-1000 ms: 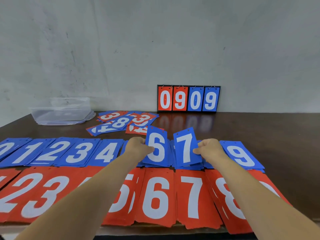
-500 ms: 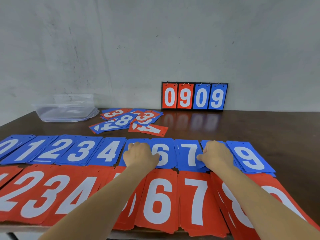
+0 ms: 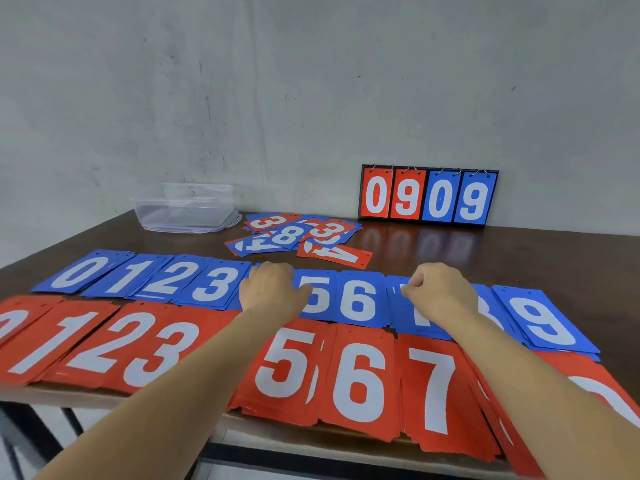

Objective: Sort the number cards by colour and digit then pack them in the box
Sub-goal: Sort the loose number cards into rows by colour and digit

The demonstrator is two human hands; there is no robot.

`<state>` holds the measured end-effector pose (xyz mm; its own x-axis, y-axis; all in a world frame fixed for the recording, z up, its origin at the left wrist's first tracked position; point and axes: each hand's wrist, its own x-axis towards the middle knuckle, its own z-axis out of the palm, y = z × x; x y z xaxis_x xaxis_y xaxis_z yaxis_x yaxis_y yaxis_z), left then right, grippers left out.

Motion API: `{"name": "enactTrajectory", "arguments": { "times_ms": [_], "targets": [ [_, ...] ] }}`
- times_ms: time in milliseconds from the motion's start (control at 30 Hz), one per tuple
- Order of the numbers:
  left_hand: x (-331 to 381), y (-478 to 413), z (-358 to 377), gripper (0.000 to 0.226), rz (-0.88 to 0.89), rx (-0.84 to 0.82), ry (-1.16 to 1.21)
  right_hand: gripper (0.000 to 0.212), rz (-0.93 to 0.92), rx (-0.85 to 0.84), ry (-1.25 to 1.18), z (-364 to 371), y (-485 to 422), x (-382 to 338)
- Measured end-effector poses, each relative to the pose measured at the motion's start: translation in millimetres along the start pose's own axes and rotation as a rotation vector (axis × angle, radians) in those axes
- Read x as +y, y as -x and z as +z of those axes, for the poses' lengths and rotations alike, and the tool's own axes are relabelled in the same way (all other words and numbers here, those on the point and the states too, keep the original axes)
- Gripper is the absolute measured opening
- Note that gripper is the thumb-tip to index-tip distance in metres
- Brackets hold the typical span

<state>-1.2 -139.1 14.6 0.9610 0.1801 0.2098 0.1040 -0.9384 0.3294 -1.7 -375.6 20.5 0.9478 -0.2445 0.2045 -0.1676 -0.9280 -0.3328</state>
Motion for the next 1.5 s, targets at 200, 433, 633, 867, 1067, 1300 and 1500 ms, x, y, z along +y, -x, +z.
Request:
{"name": "enactTrajectory", "arguments": {
  "times_ms": [200, 433, 633, 867, 1067, 1300, 1500],
  "targets": [
    [-53, -36, -20, 0.044, -0.040, -0.005, 0.036, 0.022, -0.048, -0.041, 0.007, -4, -14, -43],
    [-101, -102, -33, 0.030, -0.058, -0.022, 0.151, 0.022, 0.026, -0.005, -0.015, 15, -63, -83],
    [-108, -156, -16, 0.038, -0.011, -0.102, 0.237, 0.016, 0.094, -0.068, -0.039, 43, -84, -96],
    [-88, -209, 19, 0.067, -0.006, -0.171, 0.225, 0.073, 0.182, -0.118, -0.057, 68, -111, -94],
    [-69, -234, 49, 0.075, -0.020, -0.192, 0.106, 0.093, 0.216, -0.187, -0.004, 87, -131, -88],
    [-60, -253, 67, 0.082, -0.043, -0.218, -0.063, 0.077, 0.101, -0.217, 0.086, 93, -143, -82],
    [-57, -251, 68, 0.073, -0.023, -0.198, -0.105, 0.072, 0.033, -0.209, 0.175, 91, -142, -87]
  ]
}}
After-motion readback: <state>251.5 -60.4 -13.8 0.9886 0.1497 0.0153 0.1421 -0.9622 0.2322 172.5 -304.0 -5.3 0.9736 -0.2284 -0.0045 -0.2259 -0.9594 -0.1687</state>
